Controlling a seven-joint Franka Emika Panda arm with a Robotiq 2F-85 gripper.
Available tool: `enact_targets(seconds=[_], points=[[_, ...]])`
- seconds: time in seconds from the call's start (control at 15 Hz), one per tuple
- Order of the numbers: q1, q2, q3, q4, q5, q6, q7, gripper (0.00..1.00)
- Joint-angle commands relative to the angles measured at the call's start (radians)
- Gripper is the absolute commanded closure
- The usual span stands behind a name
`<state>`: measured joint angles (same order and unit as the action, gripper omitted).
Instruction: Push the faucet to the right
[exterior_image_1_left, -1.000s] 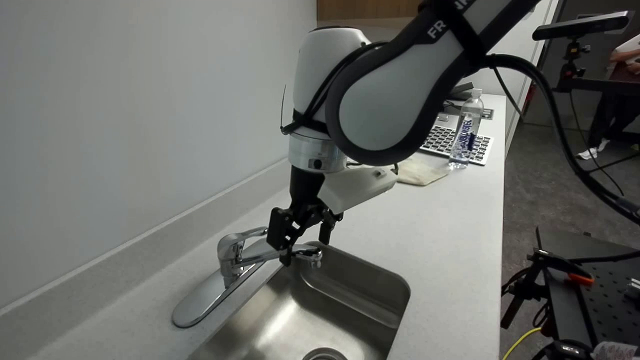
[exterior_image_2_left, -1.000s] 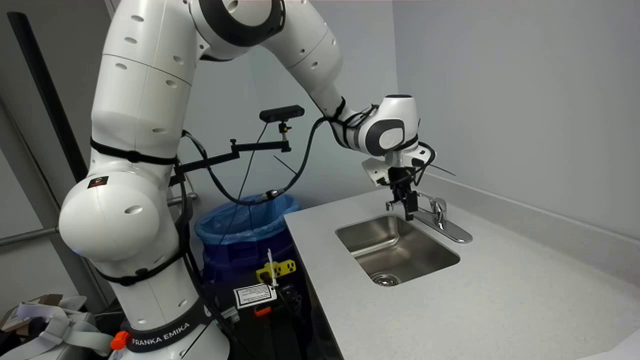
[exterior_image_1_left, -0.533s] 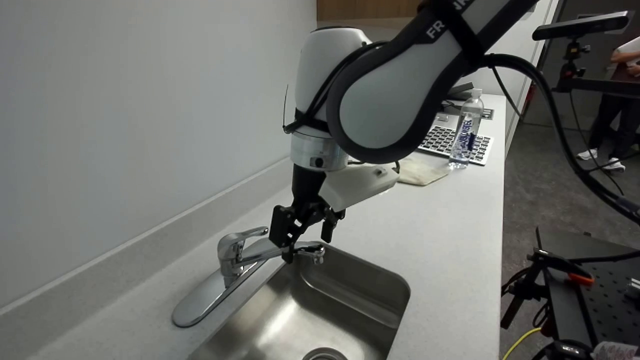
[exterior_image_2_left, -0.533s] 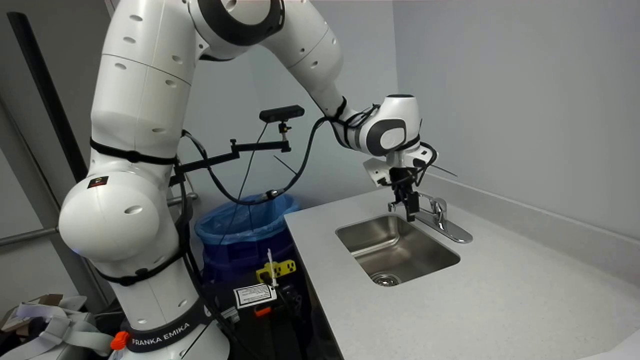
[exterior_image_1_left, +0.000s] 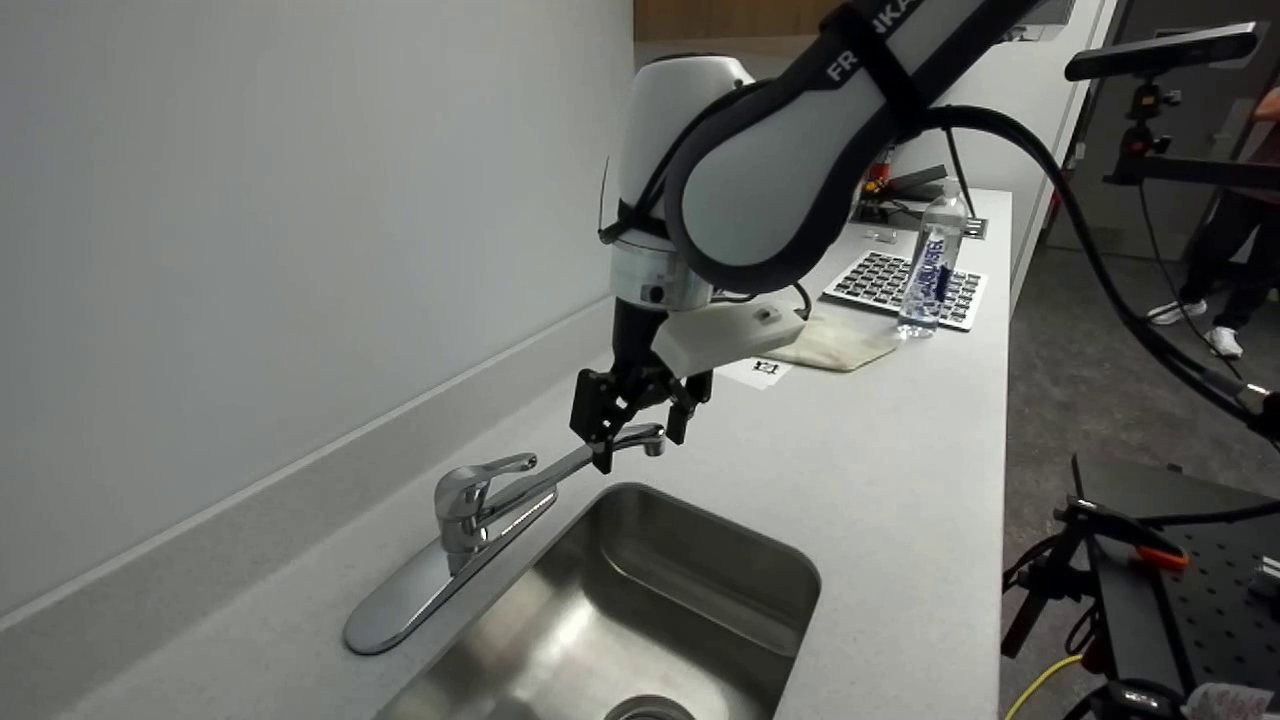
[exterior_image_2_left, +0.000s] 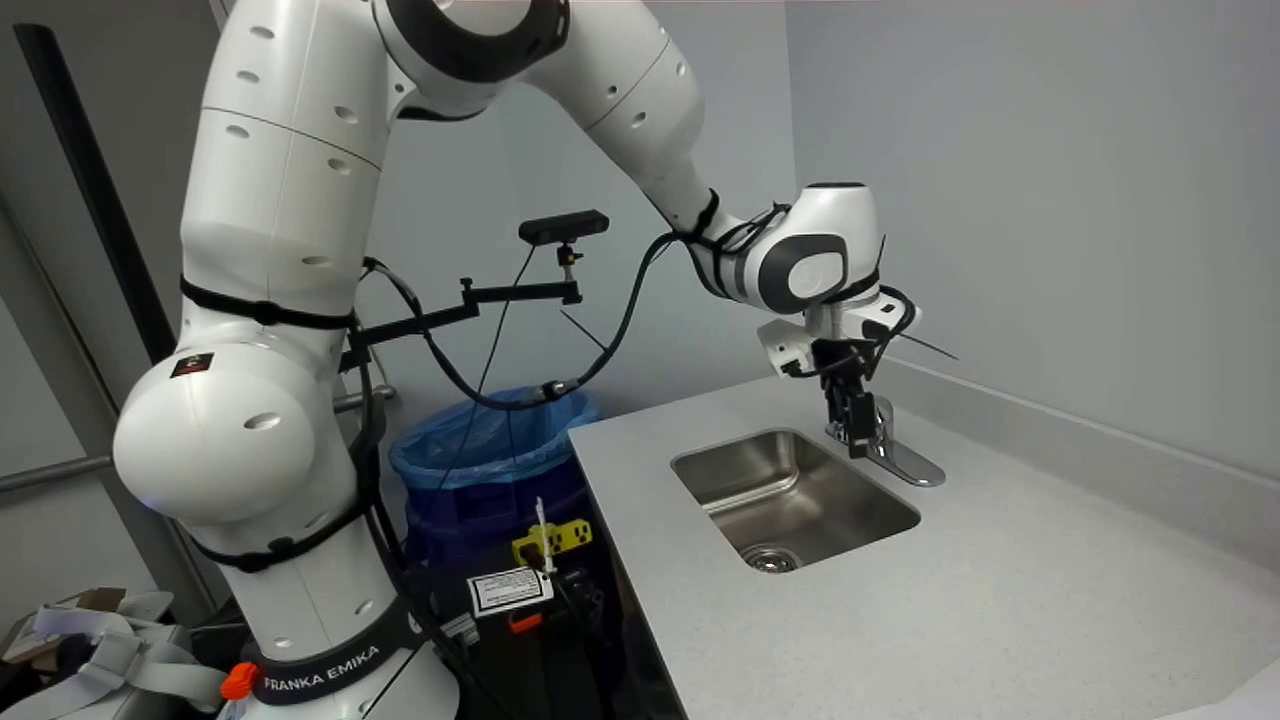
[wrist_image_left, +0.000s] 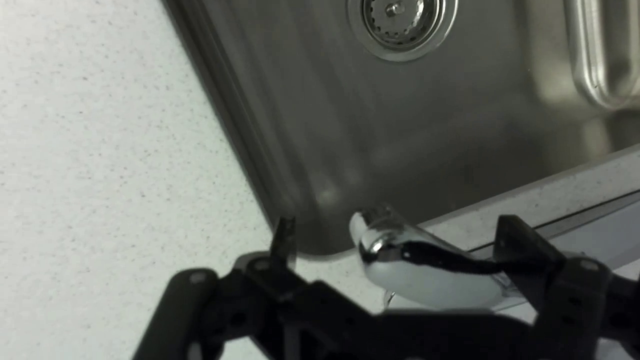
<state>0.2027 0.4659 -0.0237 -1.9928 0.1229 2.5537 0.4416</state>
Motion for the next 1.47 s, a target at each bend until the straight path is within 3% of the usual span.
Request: enact_targets(seconds=[0.0, 0.4, 0.73, 1.4], points=[[-0.02, 0.003, -0.036, 0.038, -0.024, -0.032, 0.039, 0.0], [-0.028, 0.035, -0.083, 0.113, -0.042, -0.042, 0.074, 0.0], [-0.041, 0.003, -0.077, 0.134, -0.019, -0.041, 0.085, 0.0], [-0.041, -0.264, 0.022, -0.037, 0.032, -0.03, 0.049, 0.0]])
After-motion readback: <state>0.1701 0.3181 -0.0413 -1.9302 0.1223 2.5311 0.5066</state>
